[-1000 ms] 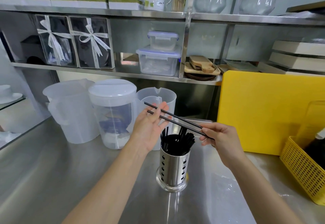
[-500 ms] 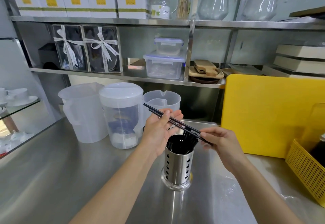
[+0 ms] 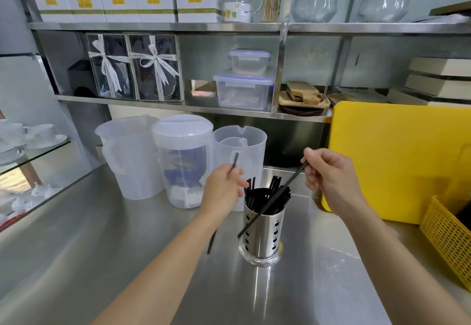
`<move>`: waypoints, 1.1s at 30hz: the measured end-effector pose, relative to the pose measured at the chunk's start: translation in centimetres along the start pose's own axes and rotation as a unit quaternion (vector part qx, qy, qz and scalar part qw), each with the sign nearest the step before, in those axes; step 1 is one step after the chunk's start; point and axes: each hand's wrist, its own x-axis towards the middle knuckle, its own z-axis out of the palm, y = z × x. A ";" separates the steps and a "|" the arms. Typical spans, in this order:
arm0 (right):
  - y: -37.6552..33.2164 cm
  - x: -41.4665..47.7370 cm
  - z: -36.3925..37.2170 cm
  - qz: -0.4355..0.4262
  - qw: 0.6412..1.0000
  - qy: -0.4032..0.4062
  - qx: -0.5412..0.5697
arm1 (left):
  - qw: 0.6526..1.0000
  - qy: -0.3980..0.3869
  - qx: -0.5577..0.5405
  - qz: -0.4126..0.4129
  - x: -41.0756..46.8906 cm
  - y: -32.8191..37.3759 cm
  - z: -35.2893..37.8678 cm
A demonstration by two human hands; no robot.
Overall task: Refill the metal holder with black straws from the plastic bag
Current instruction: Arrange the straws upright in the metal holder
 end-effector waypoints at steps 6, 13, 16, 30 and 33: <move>0.1 -0.4 2.9 0.011 0.987 -0.083 -0.134 | 0.972 -0.226 -0.051 -0.031 -2.3 1.9 1.7; 0.3 -0.9 3.2 0.039 0.983 -0.128 -0.126 | 0.967 -0.256 -0.014 -0.010 -2.8 1.3 1.4; 0.5 -0.8 2.9 0.044 0.983 -0.142 -0.108 | 0.962 -0.272 -0.028 -0.024 -3.0 1.2 1.3; 2.4 -1.7 2.8 -0.114 0.881 -0.328 -0.321 | 0.844 -0.059 -0.438 -0.303 0.3 0.4 -0.2; 2.3 -2.1 3.7 -0.197 0.891 -0.286 -0.294 | 0.841 -0.084 -0.427 -0.321 -0.3 0.3 0.5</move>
